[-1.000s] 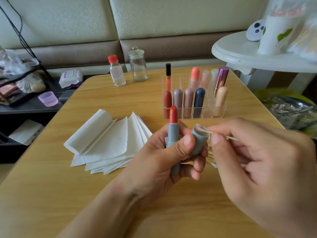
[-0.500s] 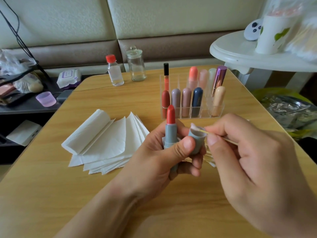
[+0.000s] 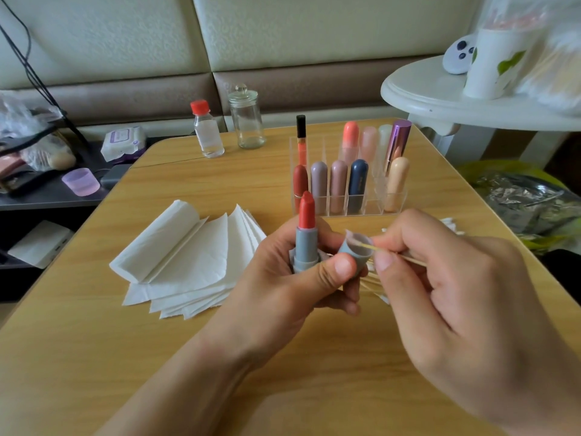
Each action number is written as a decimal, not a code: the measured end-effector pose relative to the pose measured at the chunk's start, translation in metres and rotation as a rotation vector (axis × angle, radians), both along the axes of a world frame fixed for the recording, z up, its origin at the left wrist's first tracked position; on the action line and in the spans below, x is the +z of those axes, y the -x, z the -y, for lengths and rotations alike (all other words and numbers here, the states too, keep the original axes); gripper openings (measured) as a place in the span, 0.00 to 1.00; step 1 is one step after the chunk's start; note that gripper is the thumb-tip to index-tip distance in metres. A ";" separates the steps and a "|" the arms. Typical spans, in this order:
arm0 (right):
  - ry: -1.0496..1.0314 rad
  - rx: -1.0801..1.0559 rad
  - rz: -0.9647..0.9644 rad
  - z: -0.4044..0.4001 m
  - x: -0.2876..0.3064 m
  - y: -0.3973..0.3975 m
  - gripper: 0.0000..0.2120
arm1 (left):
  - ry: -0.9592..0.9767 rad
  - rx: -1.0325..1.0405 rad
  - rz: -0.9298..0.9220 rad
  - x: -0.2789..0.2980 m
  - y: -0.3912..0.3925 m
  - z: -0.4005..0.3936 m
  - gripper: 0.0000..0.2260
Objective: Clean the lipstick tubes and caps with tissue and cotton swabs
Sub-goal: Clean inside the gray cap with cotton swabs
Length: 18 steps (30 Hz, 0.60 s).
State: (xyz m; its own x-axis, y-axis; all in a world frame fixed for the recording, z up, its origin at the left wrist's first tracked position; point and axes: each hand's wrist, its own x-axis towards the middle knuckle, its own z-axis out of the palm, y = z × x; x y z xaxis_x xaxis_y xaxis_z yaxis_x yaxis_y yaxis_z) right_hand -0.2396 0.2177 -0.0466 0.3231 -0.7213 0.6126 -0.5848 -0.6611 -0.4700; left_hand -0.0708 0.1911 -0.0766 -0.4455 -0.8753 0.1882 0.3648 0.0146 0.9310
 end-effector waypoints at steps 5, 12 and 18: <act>-0.004 0.075 0.017 -0.002 0.002 0.001 0.07 | -0.065 -0.103 -0.117 -0.001 0.001 -0.002 0.10; 0.024 0.052 -0.058 -0.002 0.008 0.000 0.08 | -0.054 -0.121 -0.080 0.001 -0.001 -0.001 0.08; 0.021 -0.054 -0.073 -0.002 0.001 -0.002 0.07 | 0.041 0.029 0.026 0.001 0.000 0.000 0.07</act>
State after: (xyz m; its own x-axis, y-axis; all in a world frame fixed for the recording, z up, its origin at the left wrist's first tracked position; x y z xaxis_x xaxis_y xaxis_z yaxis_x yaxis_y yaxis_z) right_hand -0.2375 0.2196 -0.0454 0.3280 -0.7263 0.6041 -0.6521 -0.6368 -0.4114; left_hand -0.0712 0.1915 -0.0755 -0.4256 -0.8796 0.2125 0.3390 0.0627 0.9387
